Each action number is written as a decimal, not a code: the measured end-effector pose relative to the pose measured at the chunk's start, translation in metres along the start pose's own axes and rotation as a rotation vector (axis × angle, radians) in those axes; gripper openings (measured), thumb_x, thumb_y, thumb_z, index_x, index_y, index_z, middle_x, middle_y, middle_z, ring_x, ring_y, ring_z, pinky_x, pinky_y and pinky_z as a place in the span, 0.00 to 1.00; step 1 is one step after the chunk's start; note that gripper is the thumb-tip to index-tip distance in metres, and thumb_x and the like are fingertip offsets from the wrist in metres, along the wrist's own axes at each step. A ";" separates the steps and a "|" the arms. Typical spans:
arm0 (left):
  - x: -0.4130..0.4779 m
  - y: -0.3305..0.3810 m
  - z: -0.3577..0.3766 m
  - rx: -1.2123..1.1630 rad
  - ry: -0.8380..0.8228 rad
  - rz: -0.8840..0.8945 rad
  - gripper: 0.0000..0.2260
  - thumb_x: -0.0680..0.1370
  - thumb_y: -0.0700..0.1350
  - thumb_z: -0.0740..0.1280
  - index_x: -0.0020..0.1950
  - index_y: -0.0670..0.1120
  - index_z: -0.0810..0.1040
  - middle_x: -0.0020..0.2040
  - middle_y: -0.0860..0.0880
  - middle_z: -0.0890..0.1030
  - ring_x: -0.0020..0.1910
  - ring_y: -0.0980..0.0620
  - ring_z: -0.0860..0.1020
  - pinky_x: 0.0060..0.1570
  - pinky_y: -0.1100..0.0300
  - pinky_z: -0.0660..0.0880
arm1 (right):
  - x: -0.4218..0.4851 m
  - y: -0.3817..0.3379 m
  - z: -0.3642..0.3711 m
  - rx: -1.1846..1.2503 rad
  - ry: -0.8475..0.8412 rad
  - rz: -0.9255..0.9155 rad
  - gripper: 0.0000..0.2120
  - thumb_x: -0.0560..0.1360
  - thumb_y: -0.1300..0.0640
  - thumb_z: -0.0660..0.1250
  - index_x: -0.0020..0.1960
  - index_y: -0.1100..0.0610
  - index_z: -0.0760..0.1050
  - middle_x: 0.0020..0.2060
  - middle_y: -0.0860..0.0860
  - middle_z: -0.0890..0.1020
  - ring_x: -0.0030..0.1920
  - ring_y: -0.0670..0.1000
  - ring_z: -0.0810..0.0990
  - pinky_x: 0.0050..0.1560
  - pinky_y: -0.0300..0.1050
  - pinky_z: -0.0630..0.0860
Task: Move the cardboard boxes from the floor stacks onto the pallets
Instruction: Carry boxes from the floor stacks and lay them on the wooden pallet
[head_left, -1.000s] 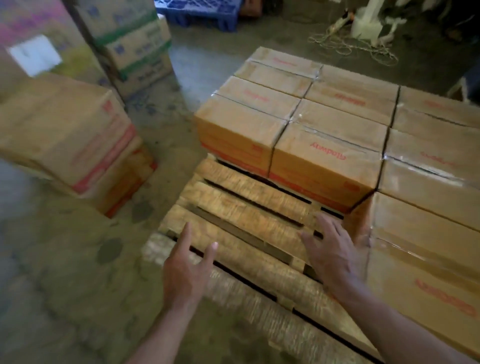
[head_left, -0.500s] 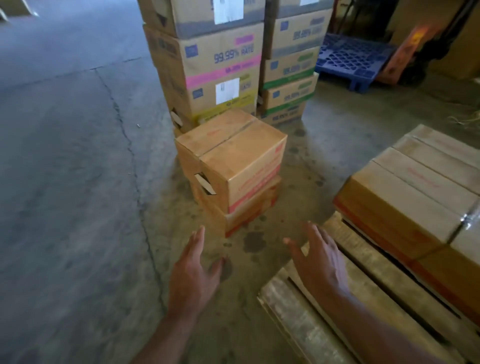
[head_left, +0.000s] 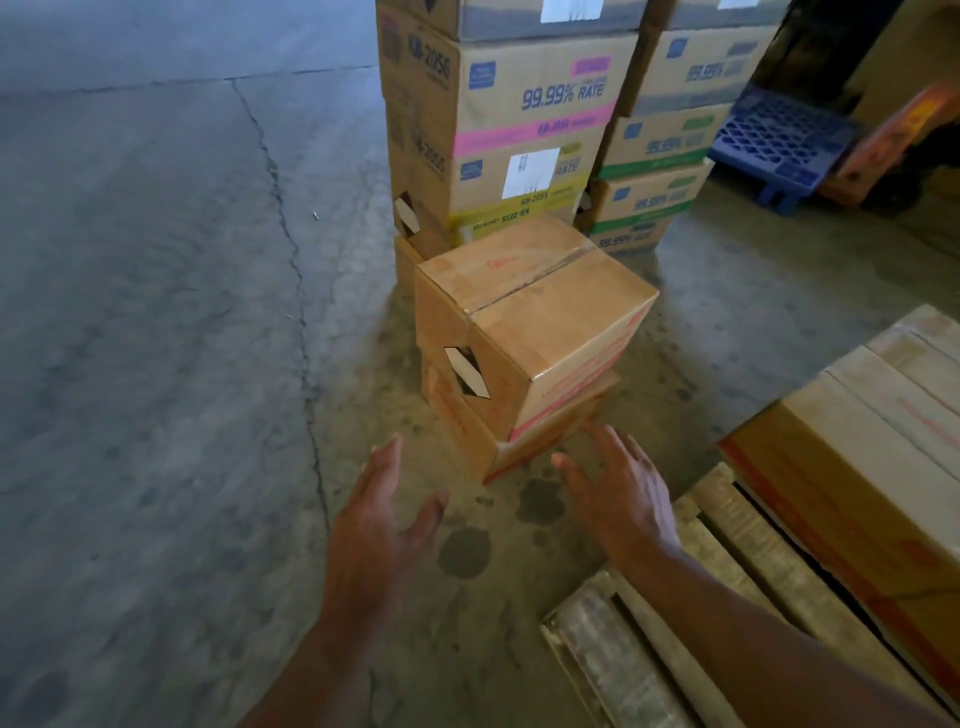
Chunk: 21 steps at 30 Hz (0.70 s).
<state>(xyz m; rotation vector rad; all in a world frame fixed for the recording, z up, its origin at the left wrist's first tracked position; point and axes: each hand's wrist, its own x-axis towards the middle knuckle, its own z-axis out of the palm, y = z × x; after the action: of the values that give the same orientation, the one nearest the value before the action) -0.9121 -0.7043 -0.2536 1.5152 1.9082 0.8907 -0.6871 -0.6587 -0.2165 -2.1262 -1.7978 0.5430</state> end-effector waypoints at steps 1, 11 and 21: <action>0.004 -0.001 -0.003 0.005 0.002 -0.002 0.37 0.74 0.61 0.67 0.79 0.48 0.63 0.77 0.47 0.67 0.75 0.49 0.67 0.74 0.51 0.65 | 0.005 -0.002 0.002 0.001 -0.006 0.010 0.24 0.79 0.40 0.64 0.71 0.50 0.69 0.65 0.50 0.76 0.64 0.53 0.75 0.62 0.51 0.75; 0.098 0.020 0.012 0.131 0.036 -0.077 0.38 0.77 0.58 0.69 0.80 0.43 0.60 0.77 0.41 0.65 0.76 0.43 0.66 0.72 0.51 0.62 | 0.097 -0.002 0.026 0.104 0.027 0.086 0.27 0.81 0.40 0.61 0.76 0.50 0.65 0.75 0.52 0.70 0.70 0.57 0.73 0.65 0.57 0.75; 0.180 0.062 0.134 -0.069 -0.034 -0.220 0.60 0.64 0.79 0.62 0.82 0.46 0.41 0.82 0.50 0.45 0.79 0.55 0.48 0.71 0.66 0.44 | 0.286 0.064 0.006 0.064 0.097 0.138 0.31 0.79 0.37 0.63 0.77 0.49 0.63 0.76 0.53 0.67 0.72 0.59 0.69 0.68 0.59 0.69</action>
<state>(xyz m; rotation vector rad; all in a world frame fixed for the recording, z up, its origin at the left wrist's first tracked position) -0.8130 -0.4976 -0.2930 1.2442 1.9534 0.8181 -0.5928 -0.3882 -0.2768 -2.2040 -1.5706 0.5144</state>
